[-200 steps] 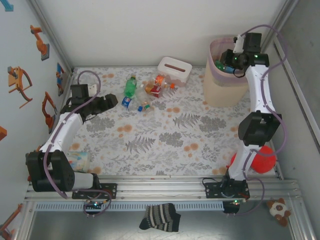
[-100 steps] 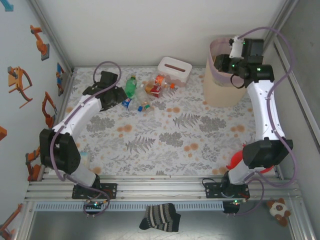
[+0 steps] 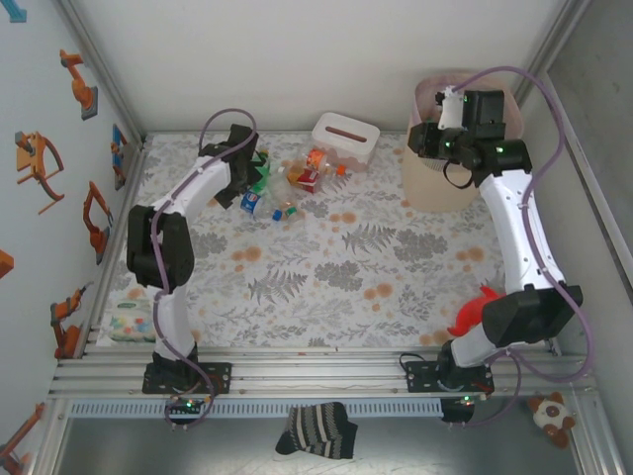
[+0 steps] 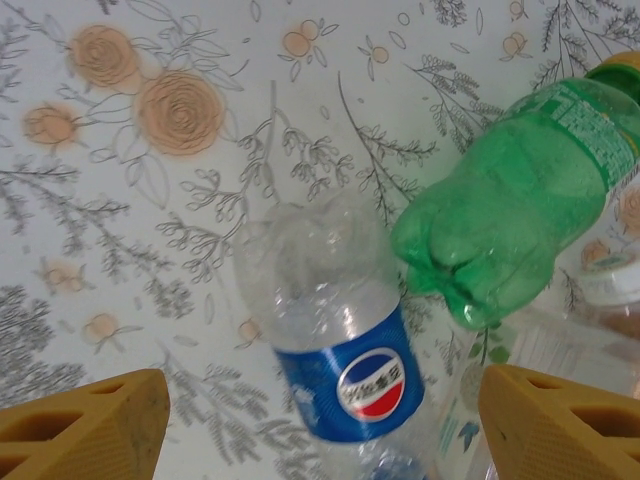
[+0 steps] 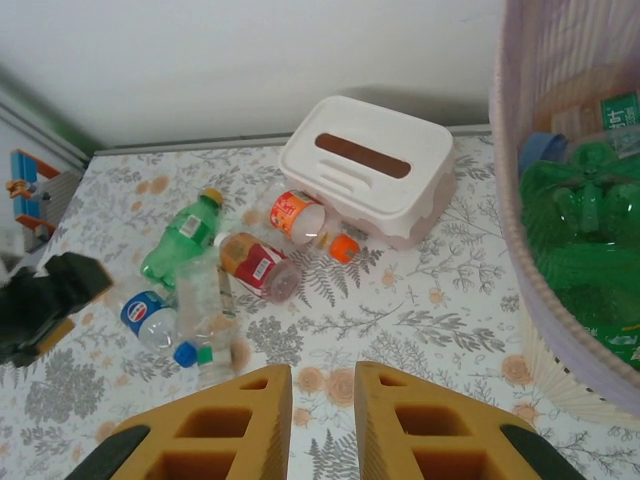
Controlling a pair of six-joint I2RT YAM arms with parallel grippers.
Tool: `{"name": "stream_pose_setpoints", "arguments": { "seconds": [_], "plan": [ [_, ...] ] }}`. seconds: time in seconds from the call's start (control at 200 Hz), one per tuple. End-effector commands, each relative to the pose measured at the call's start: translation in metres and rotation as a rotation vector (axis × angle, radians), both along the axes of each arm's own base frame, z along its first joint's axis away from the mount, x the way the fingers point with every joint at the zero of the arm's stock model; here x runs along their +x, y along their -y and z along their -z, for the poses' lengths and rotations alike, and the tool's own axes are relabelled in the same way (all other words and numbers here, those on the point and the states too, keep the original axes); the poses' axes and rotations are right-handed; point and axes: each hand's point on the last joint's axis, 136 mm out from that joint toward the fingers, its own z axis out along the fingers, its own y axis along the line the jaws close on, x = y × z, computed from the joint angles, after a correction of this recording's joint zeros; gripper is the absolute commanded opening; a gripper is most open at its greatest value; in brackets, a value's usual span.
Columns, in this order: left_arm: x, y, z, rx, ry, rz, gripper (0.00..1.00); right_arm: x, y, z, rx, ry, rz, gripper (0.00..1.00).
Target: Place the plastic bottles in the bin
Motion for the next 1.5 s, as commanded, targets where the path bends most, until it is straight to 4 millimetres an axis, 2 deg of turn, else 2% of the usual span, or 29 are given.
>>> {"name": "stream_pose_setpoints", "arguments": {
  "seconds": [0.0,0.26,0.431,0.571,0.781,0.981,1.202,1.357,1.492],
  "plan": [
    [0.003,-0.005,0.010,-0.019,-0.043,-0.074,0.80,-0.007,-0.002,-0.008,0.002,0.017,0.002,0.23],
    [0.000,-0.009,0.056,-0.059,-0.160,-0.132,0.75,-0.011,-0.001,-0.007,-0.005,0.017,0.007,0.23],
    [-0.001,-0.005,0.074,-0.078,-0.190,-0.125,0.76,-0.012,-0.006,-0.001,0.000,0.004,-0.006,0.23],
    [-0.001,-0.002,0.082,-0.091,-0.198,-0.114,0.71,-0.014,-0.021,0.008,0.007,-0.021,-0.046,0.23],
    [-0.003,-0.002,0.081,-0.096,-0.190,-0.099,0.66,-0.021,-0.048,0.023,0.029,-0.068,-0.125,0.24],
    [-0.008,-0.001,0.059,-0.105,-0.153,-0.057,0.62,-0.028,-0.080,0.039,0.092,-0.113,-0.222,0.25],
    [-0.013,0.010,0.009,-0.156,-0.029,0.064,0.58,-0.036,-0.127,0.061,0.165,-0.168,-0.356,0.29],
    [-0.016,0.035,-0.025,-0.257,0.062,0.201,0.56,-0.039,-0.163,0.071,0.211,-0.200,-0.443,0.35],
    [-0.018,0.063,-0.060,-0.358,0.173,0.339,0.55,-0.042,-0.194,0.075,0.229,-0.218,-0.509,0.46]
  ]
}}
